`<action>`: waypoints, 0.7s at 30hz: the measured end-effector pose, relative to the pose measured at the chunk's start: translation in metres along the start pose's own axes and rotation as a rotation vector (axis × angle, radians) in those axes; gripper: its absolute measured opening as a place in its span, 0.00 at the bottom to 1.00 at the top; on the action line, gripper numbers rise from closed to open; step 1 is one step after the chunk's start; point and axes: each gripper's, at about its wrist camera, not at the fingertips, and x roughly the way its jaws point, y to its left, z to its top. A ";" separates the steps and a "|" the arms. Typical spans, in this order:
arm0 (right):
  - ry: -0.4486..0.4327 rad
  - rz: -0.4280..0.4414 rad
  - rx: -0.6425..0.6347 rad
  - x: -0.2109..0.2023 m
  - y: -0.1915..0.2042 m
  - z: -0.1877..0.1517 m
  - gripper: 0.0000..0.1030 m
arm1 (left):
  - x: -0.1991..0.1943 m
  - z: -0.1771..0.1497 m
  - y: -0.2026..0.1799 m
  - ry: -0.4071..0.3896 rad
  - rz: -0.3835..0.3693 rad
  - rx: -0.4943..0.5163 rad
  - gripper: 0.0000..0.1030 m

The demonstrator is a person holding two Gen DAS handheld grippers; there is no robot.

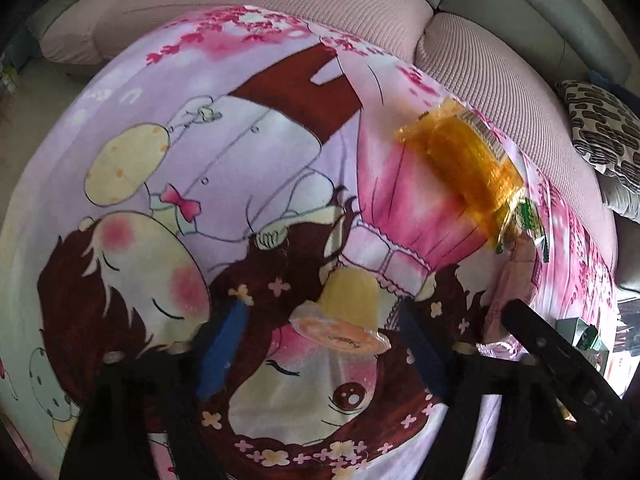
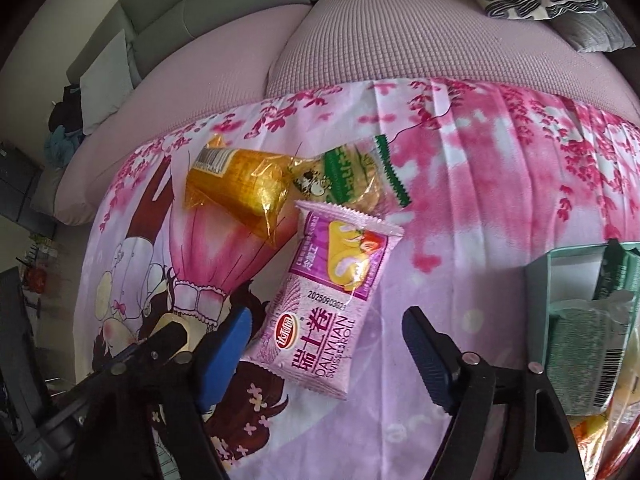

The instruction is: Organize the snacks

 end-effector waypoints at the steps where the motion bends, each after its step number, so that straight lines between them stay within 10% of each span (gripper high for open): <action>1: 0.005 -0.001 0.001 0.003 0.001 -0.001 0.72 | 0.001 -0.001 0.000 0.002 0.000 0.001 0.64; 8: 0.023 -0.002 -0.002 0.012 0.000 -0.009 0.47 | 0.000 -0.002 0.000 -0.007 -0.026 0.008 0.46; 21: 0.009 -0.026 0.001 -0.006 -0.021 -0.041 0.42 | -0.004 -0.024 -0.014 0.002 -0.033 0.048 0.45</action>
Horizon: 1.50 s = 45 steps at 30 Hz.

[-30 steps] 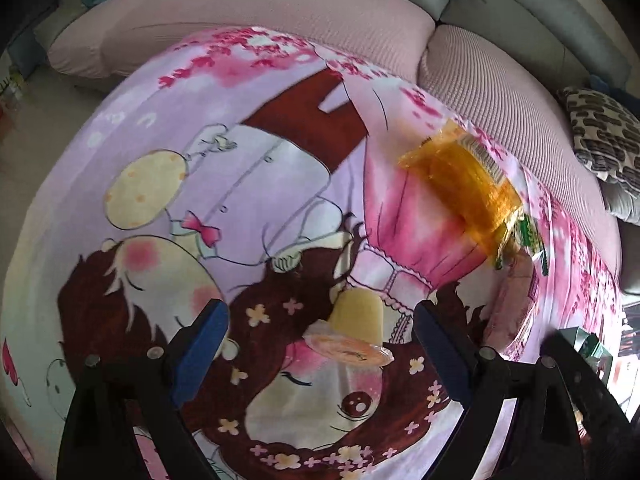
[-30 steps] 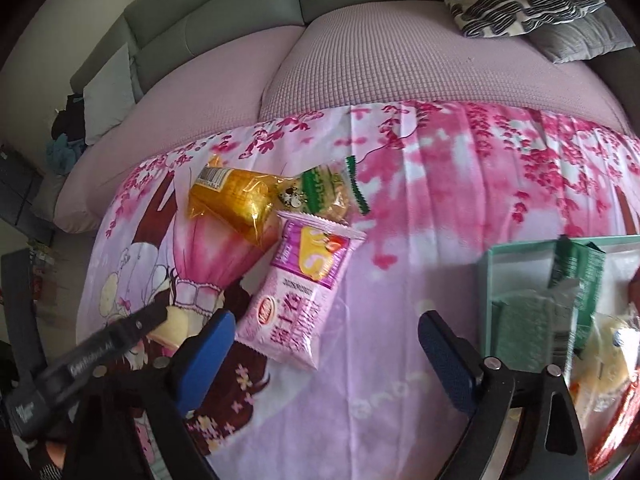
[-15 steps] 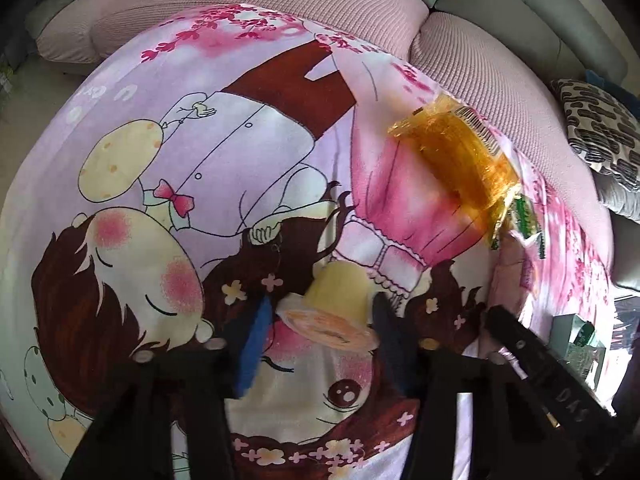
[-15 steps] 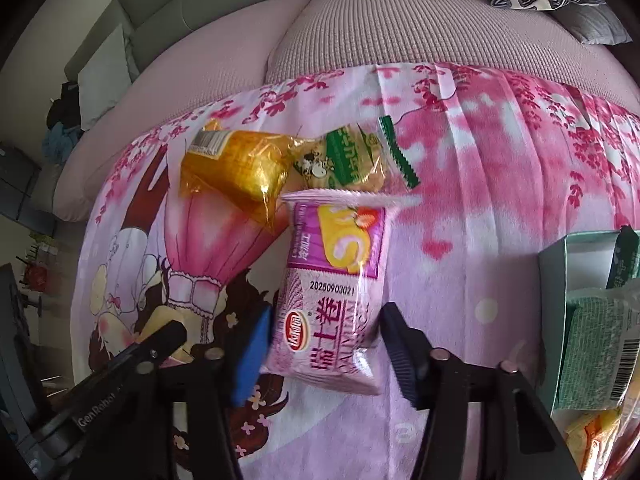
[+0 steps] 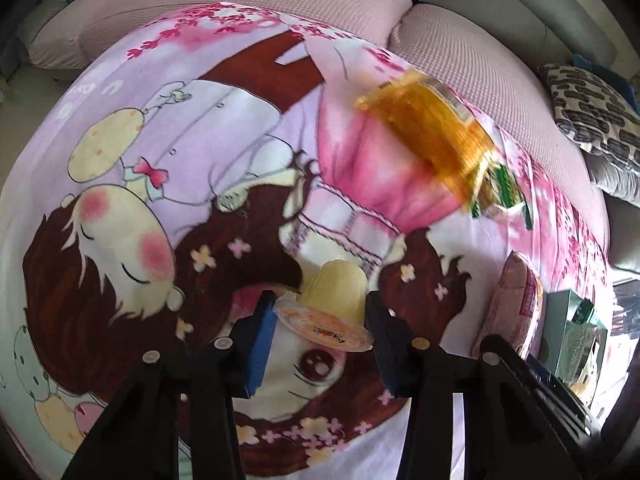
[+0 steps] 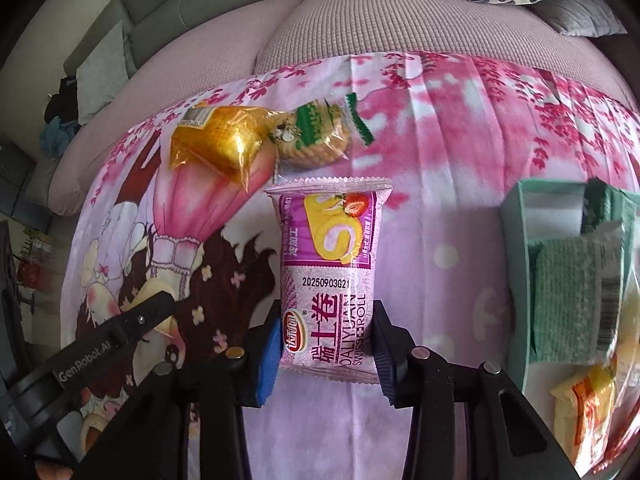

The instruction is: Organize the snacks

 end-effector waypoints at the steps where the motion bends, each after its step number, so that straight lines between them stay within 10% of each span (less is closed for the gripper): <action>1: 0.001 -0.001 0.004 -0.002 -0.002 -0.003 0.42 | -0.001 -0.002 -0.003 0.001 0.000 0.006 0.45; 32: -0.203 0.010 0.110 -0.123 -0.073 -0.048 0.41 | -0.055 -0.040 -0.114 -0.113 -0.127 0.222 0.44; 45: -0.293 -0.107 0.316 -0.172 -0.163 -0.058 0.41 | -0.070 -0.075 -0.171 -0.110 -0.236 0.367 0.44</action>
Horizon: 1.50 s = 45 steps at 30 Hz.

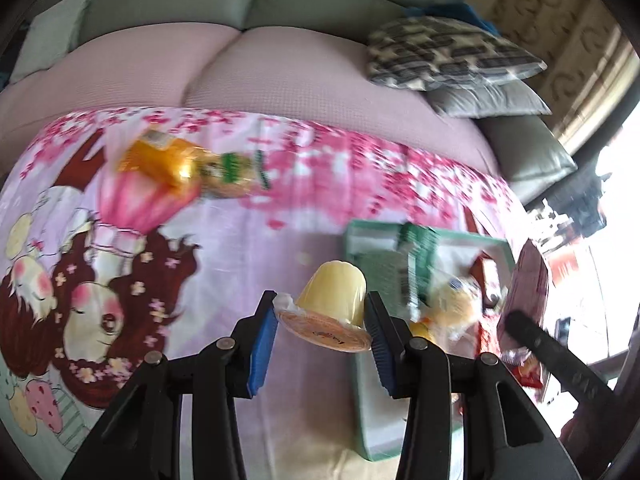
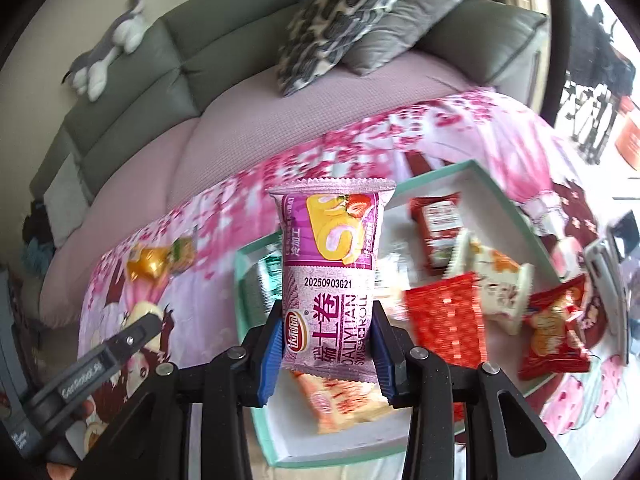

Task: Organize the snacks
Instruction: 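Lower the roll pack and pudding cup into the tray and open both tools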

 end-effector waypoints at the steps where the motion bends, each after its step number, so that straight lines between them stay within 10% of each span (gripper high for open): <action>1: -0.004 -0.011 0.016 -0.002 -0.008 0.001 0.41 | 0.002 -0.002 -0.007 0.008 -0.008 0.016 0.44; 45: 0.144 -0.038 0.065 0.032 -0.042 -0.005 0.53 | 0.061 -0.046 -0.067 0.205 0.002 0.181 0.54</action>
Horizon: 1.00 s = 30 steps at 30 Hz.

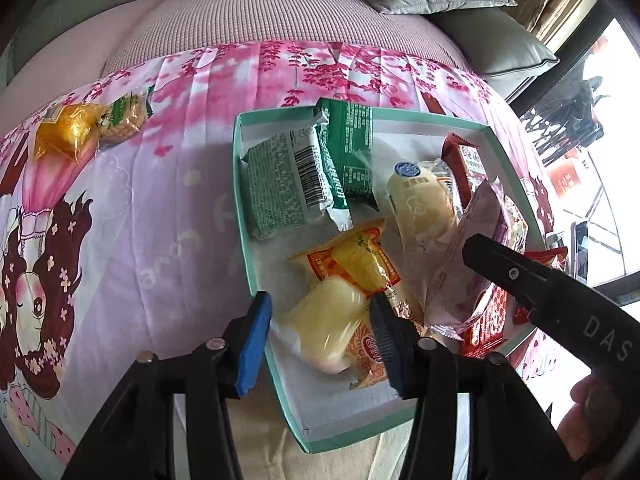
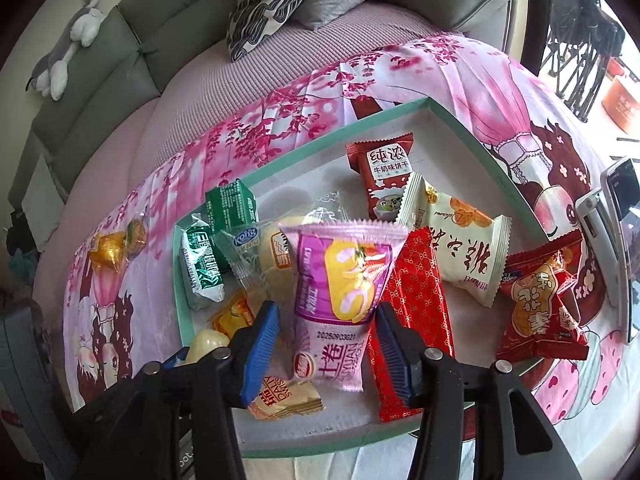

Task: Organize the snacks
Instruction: 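Lower the roll pack and pudding cup into the tray and open both tools, then move both tools back over the yellow bag and green biscuit pack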

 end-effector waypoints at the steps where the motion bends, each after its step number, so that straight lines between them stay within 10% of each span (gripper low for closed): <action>1: -0.002 0.000 0.000 -0.001 0.000 0.000 0.54 | -0.002 0.000 0.000 -0.005 -0.007 0.002 0.56; 15: -0.044 0.018 -0.006 -0.015 0.000 0.001 0.58 | -0.029 0.007 0.013 -0.092 0.059 -0.031 0.68; 30: -0.073 0.027 -0.020 -0.016 0.002 0.003 0.88 | -0.034 0.009 0.054 -0.139 0.176 -0.218 0.92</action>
